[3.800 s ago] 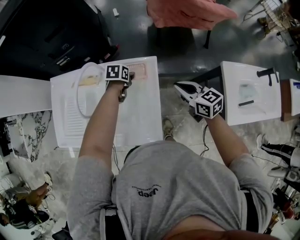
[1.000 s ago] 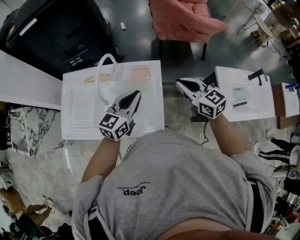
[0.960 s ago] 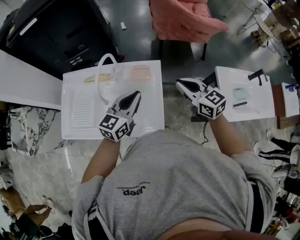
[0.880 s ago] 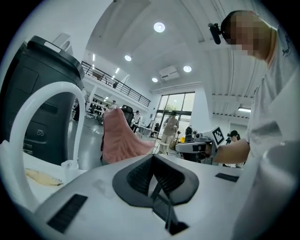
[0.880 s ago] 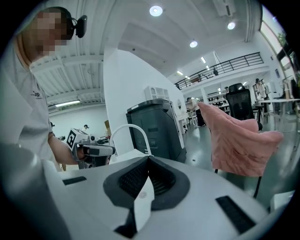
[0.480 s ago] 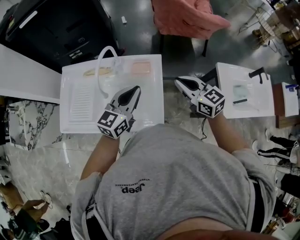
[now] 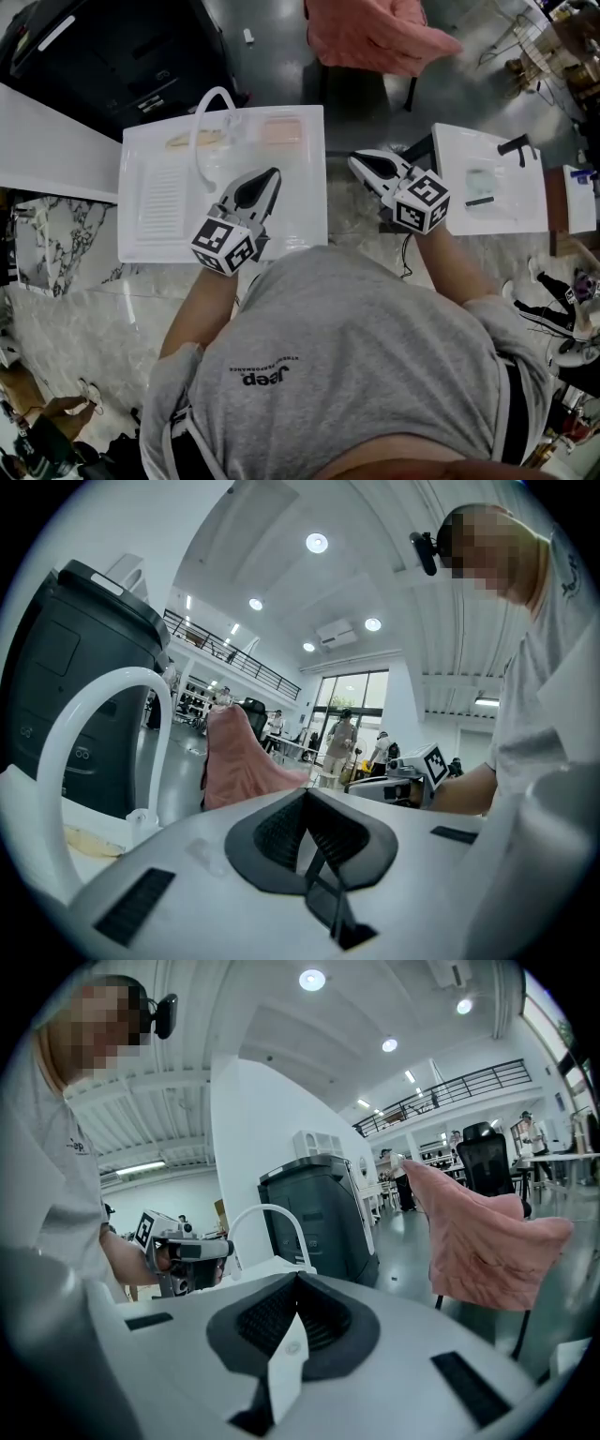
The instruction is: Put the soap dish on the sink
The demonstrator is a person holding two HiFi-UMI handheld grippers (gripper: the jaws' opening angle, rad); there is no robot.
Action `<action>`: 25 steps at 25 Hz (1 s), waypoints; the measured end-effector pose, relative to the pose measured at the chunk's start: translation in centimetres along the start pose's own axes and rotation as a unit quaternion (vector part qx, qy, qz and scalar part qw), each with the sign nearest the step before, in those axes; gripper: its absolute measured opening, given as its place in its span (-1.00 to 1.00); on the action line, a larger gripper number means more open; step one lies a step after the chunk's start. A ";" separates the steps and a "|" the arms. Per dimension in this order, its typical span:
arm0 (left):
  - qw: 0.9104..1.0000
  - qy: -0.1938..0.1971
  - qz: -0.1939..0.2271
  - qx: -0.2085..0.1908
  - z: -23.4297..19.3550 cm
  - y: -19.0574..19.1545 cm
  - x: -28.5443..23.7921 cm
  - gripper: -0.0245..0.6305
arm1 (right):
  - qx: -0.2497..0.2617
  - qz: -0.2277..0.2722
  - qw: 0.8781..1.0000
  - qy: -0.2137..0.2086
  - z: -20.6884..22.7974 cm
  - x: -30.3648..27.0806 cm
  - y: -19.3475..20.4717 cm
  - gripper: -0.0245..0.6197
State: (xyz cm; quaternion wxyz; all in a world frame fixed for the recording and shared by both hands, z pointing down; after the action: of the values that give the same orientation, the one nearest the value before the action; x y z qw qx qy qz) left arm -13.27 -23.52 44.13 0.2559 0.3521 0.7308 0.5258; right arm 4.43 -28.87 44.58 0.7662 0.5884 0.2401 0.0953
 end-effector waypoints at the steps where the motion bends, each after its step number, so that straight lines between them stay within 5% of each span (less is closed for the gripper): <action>1: 1.000 0.000 0.000 0.000 0.0 0.0 0.0 -0.88 | 0.000 0.001 1.000 0.000 0.0 0.0 0.0 -0.77; 25: 1.000 0.001 -0.005 0.002 -0.2 -0.2 -0.3 -0.88 | 0.020 -0.011 1.000 0.002 0.2 -0.4 -0.3 -0.77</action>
State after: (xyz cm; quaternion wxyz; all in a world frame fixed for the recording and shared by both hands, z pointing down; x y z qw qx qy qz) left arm -13.27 -23.89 44.05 0.2567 0.3484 0.7339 0.5235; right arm 4.16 -29.31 44.44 0.7547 0.6008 0.2500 0.0831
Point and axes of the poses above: the fingertips, and each gripper's own axes: x backward along the fingers, z to its right, y out of its underside, the point moved 3 cm from there along x, backward along the fingers, and after that the axes turned 4 degrees about z, right-handed, at the moved point
